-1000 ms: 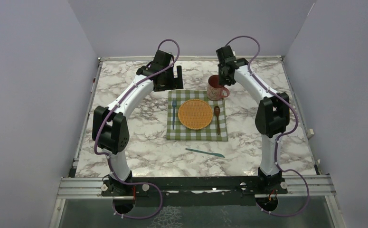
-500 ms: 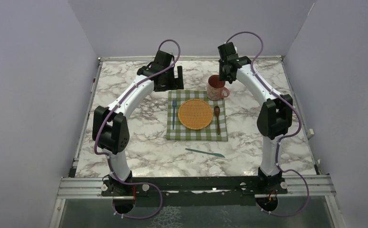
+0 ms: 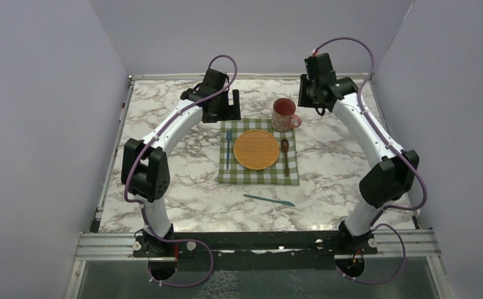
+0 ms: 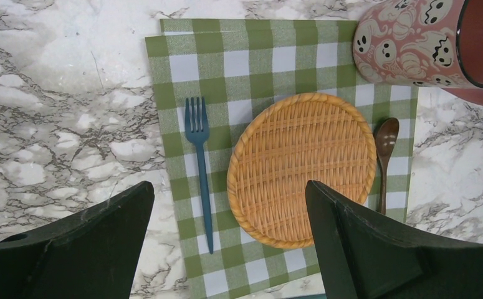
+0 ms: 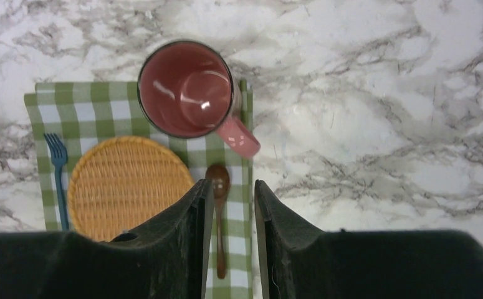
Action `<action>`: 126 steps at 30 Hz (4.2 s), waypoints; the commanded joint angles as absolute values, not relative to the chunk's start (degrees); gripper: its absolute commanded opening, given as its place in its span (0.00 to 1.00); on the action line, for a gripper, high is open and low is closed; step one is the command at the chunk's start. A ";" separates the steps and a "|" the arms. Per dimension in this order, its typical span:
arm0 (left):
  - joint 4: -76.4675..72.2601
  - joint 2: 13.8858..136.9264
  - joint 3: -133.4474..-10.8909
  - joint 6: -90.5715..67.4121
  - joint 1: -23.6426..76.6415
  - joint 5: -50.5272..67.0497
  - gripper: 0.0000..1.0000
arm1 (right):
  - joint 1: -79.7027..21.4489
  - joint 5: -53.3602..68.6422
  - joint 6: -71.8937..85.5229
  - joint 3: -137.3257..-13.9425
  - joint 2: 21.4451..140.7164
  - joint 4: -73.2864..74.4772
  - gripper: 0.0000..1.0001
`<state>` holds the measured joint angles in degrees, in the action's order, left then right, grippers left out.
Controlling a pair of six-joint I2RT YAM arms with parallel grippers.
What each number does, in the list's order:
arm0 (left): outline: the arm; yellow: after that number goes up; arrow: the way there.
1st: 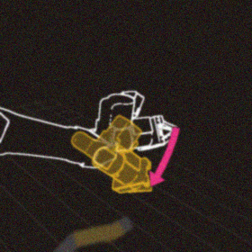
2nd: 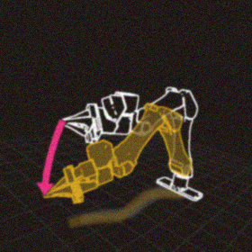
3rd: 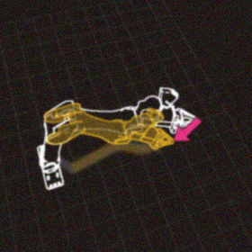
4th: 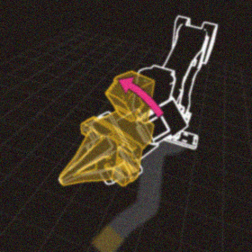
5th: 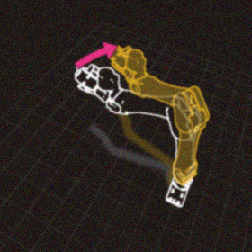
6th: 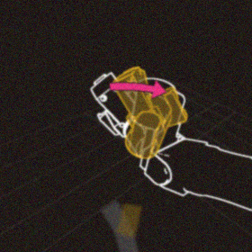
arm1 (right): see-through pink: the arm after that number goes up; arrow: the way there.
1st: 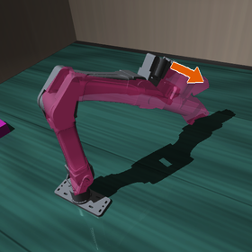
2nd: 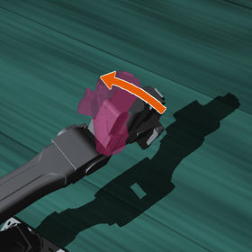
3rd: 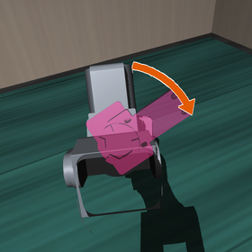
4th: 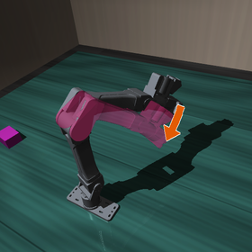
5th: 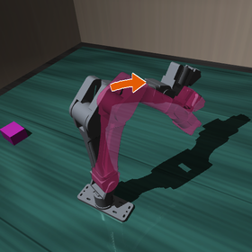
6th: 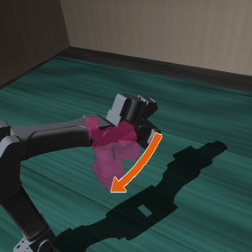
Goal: Set the dinner table for one person
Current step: Adjust the cup on the napkin, then adjust the spoon with the napkin.
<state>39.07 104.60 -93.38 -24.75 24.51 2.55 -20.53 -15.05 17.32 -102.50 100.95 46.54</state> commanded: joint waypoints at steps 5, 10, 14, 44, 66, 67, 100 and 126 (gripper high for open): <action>38.81 101.96 -91.83 -23.83 24.96 3.29 0.94 | -21.82 -9.75 21.37 -92.56 89.20 56.07 0.35; 39.14 101.95 -91.63 -23.79 25.11 3.60 0.94 | -22.40 -7.41 22.33 -86.78 85.53 58.73 0.33; 39.42 101.75 -91.26 -23.94 25.39 3.19 0.94 | -23.17 -5.20 23.10 -82.15 83.92 58.61 0.32; 40.43 99.15 -88.69 -24.97 25.66 0.75 0.94 | -28.14 -0.65 21.38 -67.78 97.37 43.59 0.26; 40.44 98.57 -88.67 -24.71 25.66 -0.26 0.94 | -28.66 -1.50 20.13 -74.62 106.32 41.59 0.25; 40.48 98.54 -88.71 -24.70 25.66 -0.88 0.94 | -28.65 -1.62 20.13 -75.03 106.85 41.57 0.25; 40.50 98.64 -88.77 -24.10 25.66 -0.77 0.94 | -28.67 -4.48 19.75 -77.21 110.87 42.77 0.20; 41.24 99.49 -90.26 -23.82 25.66 -0.88 0.94 | -28.66 -7.13 18.55 -82.06 115.13 42.76 0.09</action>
